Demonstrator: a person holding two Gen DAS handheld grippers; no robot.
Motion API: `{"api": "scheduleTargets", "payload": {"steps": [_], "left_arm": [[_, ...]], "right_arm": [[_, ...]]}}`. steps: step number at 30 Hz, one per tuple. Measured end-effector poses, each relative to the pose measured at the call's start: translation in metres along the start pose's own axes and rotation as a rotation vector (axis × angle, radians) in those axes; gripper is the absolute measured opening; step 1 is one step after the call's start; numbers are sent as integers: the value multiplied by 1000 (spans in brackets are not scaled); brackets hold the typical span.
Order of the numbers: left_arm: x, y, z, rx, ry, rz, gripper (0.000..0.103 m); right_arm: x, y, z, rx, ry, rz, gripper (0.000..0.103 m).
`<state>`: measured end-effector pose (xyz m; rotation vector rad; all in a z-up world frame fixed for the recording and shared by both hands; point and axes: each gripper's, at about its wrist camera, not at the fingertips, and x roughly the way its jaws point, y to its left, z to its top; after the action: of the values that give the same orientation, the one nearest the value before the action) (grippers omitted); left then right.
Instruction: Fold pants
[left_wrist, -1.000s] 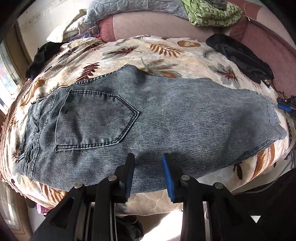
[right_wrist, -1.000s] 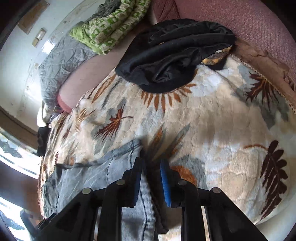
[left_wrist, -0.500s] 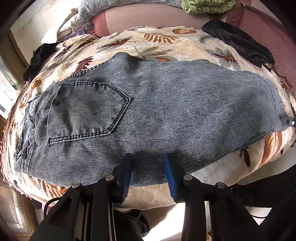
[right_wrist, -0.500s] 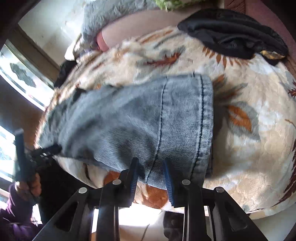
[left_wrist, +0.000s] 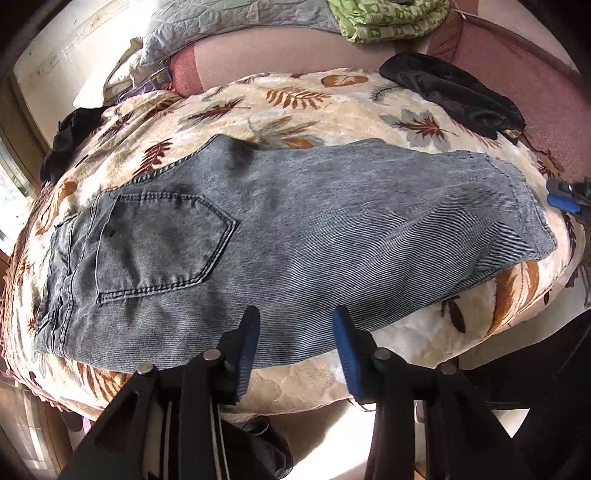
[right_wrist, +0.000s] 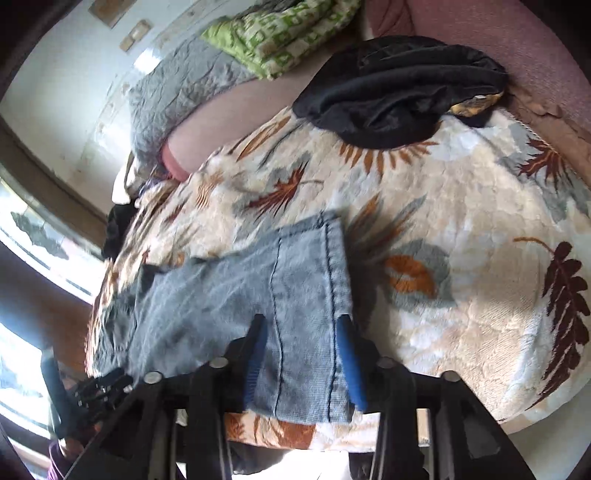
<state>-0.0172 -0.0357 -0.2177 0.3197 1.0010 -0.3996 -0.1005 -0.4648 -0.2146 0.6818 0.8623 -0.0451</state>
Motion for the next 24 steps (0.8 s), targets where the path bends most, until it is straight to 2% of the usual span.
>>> {"api": "scheduleTargets", "payload": {"steps": [1, 4, 10, 12, 14, 16, 18, 24], "left_arm": [[-1, -4, 1, 14, -14, -4, 52], [4, -16, 5, 49, -20, -2, 52], [15, -24, 7, 53, 7, 10, 52], [16, -24, 8, 56, 7, 17, 52], [17, -22, 9, 48, 8, 19, 52], [17, -19, 12, 37, 6, 22, 52], [17, -17, 15, 26, 1, 25, 52], [21, -11, 26, -27, 4, 45, 52]], "right_arm": [[-2, -4, 6, 34, -37, -4, 66], [5, -9, 25, 81, -85, -1, 67], [49, -16, 44, 130, -11, -60, 66], [58, -15, 48, 129, -9, -36, 65], [65, -9, 51, 98, -9, -30, 52], [71, -2, 53, 47, -13, -96, 17], [73, 2, 52, 23, -23, -150, 13], [62, 1, 65, 51, -137, -114, 10]]}}
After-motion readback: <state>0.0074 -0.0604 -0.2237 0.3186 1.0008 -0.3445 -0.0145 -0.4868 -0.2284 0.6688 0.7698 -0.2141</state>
